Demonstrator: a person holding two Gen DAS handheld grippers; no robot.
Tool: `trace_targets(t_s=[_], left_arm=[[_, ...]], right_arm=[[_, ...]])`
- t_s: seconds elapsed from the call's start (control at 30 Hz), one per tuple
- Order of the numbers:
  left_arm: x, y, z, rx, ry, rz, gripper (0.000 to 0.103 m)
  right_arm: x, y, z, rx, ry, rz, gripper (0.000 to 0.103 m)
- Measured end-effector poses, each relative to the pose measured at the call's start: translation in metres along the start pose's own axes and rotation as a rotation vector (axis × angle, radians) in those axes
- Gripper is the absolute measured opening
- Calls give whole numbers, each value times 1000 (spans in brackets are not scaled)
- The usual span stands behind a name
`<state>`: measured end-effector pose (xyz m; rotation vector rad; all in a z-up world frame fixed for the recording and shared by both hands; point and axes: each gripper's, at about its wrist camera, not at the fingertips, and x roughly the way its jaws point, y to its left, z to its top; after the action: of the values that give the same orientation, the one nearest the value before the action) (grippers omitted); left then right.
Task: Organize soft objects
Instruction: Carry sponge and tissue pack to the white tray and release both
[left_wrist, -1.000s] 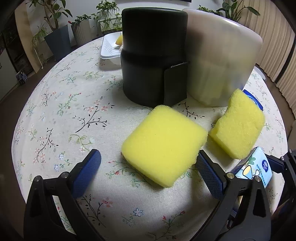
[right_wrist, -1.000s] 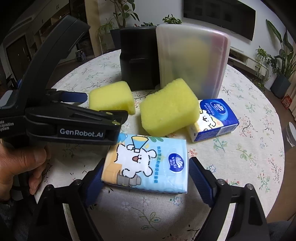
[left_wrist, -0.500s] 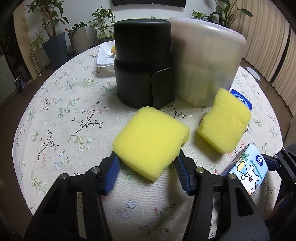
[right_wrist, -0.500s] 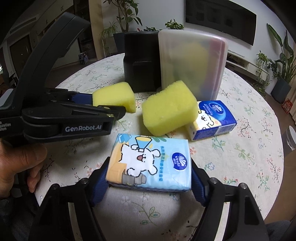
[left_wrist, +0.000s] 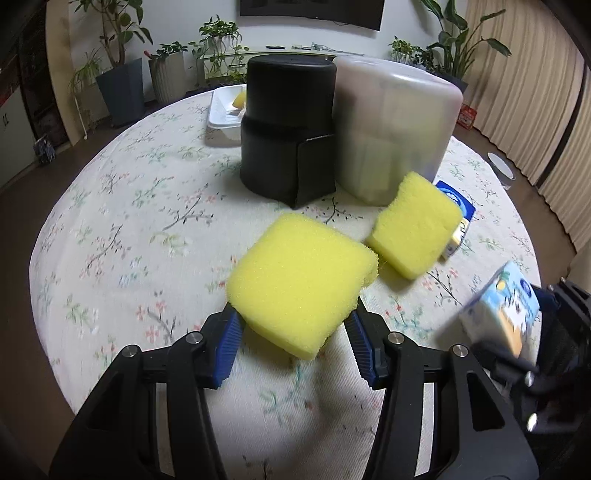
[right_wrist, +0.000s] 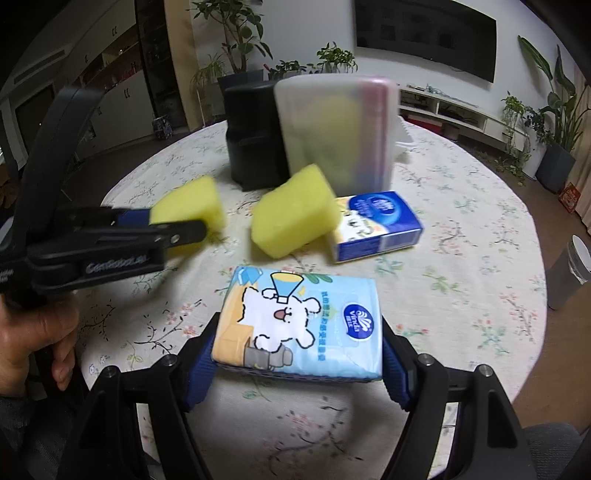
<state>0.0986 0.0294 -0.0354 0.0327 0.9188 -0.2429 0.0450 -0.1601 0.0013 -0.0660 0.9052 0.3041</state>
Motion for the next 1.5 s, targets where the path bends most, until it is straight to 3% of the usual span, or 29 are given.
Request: trace_targets(t_s=[0.33, 0.53, 0.77, 0.97, 1.23, 1.37, 1.5], left_arm=[[-45, 15, -12, -90, -61, -13, 50], [-72, 36, 2, -115, -117, 19, 50], [-76, 69, 27, -161, -141, 42, 50], [-73, 113, 69, -201, -165, 73, 50], [-61, 155, 159, -161, -192, 147, 50], [-44, 164, 197, -139, -200, 143, 50], [-11, 164, 235, -119, -184, 116, 50]], right_arm=[[-26, -54, 12, 79, -46, -85, 77], [-43, -97, 30, 127, -85, -152, 77], [-49, -140, 55, 140, -114, -221, 77], [-50, -194, 100, 136, -137, -296, 77], [-28, -288, 185, 191, -130, -379, 77], [-14, -313, 229, 174, -141, -414, 77], [7, -318, 269, 147, -151, -385, 77]])
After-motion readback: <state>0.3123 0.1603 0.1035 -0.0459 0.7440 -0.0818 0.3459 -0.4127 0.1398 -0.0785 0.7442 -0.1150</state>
